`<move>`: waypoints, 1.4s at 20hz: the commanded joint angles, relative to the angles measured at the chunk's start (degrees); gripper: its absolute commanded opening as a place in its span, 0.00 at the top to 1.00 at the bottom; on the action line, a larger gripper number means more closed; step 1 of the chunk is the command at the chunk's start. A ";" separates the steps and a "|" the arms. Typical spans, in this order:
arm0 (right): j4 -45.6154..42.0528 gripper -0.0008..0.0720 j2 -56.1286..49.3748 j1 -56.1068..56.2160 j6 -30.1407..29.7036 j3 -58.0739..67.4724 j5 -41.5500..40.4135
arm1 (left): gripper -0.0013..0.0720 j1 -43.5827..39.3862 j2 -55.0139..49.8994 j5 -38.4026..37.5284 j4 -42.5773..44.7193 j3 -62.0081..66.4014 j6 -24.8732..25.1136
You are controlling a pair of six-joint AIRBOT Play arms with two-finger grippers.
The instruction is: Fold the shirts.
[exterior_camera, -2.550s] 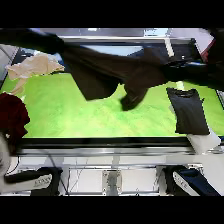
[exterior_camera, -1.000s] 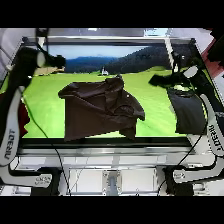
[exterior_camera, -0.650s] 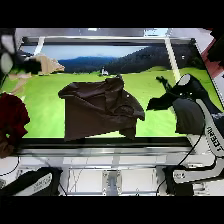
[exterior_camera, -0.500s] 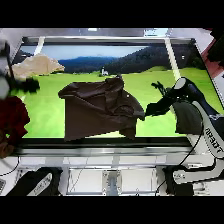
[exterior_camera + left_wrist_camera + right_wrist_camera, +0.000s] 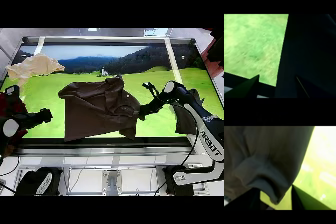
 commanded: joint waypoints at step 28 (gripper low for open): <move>-1.36 0.95 0.02 0.28 1.64 -0.04 -4.94 | 0.32 0.04 -8.50 9.09 -20.15 -22.73 -8.02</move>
